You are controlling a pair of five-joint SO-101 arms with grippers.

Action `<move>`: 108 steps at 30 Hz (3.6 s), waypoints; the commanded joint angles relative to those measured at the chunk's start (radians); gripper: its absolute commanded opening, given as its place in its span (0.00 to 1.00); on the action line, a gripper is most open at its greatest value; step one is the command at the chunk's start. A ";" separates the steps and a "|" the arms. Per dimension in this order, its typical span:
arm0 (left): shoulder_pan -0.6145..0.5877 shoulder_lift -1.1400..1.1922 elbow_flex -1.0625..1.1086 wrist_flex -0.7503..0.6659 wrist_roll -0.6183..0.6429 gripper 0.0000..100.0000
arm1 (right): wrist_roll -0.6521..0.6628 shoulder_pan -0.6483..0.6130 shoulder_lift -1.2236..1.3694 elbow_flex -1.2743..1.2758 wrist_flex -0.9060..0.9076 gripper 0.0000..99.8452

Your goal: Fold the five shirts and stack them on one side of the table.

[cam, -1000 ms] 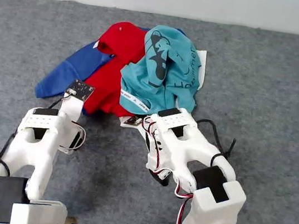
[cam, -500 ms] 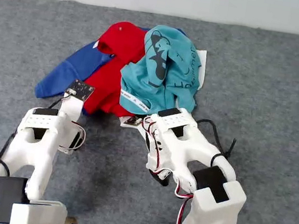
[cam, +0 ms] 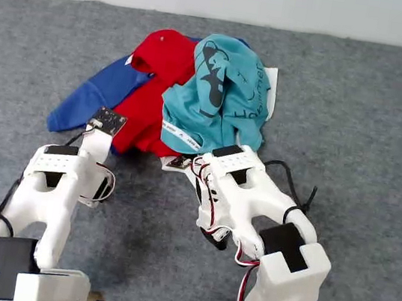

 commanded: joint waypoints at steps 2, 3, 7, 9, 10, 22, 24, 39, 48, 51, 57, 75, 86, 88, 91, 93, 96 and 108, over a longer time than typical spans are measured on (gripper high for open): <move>0.044 0.026 0.067 0.032 -0.008 0.14 | 0.009 0.010 0.028 0.018 -0.050 0.50; 0.044 0.026 0.067 0.032 -0.008 0.14 | 0.009 0.010 0.028 0.018 -0.050 0.50; 0.044 0.026 0.067 0.032 -0.008 0.14 | 0.009 0.010 0.028 0.018 -0.050 0.50; 0.044 0.026 0.067 0.032 -0.008 0.14 | 0.009 0.012 0.028 0.018 -0.050 0.50; 0.044 0.026 0.067 0.032 -0.008 0.14 | 0.009 0.012 0.028 0.018 -0.050 0.50; 0.044 0.026 0.067 0.032 -0.008 0.14 | 0.009 0.012 0.028 0.018 -0.050 0.50; 0.044 0.026 0.067 0.032 -0.008 0.14 | 0.009 0.012 0.028 0.018 -0.050 0.50; 0.044 0.026 0.067 0.032 -0.008 0.14 | 0.009 0.012 0.028 0.018 -0.050 0.50; 0.044 0.026 0.067 0.032 -0.008 0.14 | 0.009 0.012 0.028 0.018 -0.050 0.50; 0.044 0.026 0.067 0.032 -0.008 0.14 | 0.009 0.012 0.028 0.018 -0.050 0.50; 0.044 0.026 0.067 0.032 -0.008 0.14 | 0.009 0.012 0.028 0.018 -0.050 0.50; 0.044 0.026 0.067 0.032 -0.008 0.14 | 0.080 -0.016 0.028 -0.164 0.346 0.50; 0.044 0.026 0.067 0.032 -0.008 0.14 | 0.098 0.171 -0.085 -0.704 0.460 0.50; 0.044 0.026 0.067 0.032 -0.008 0.14 | 0.034 0.237 -0.096 -0.789 0.447 0.50; 0.044 0.026 0.067 0.032 -0.008 0.14 | -0.140 0.375 -0.096 -0.858 0.383 0.50; 0.044 0.026 0.067 0.032 -0.008 0.14 | -0.270 0.483 -0.094 -0.855 0.311 0.50; 0.044 0.026 0.067 0.032 -0.008 0.14 | -0.422 0.636 -0.074 -0.839 0.245 0.50; 0.044 0.026 0.067 0.032 -0.008 0.14 | -0.497 0.776 0.401 -0.763 0.182 0.50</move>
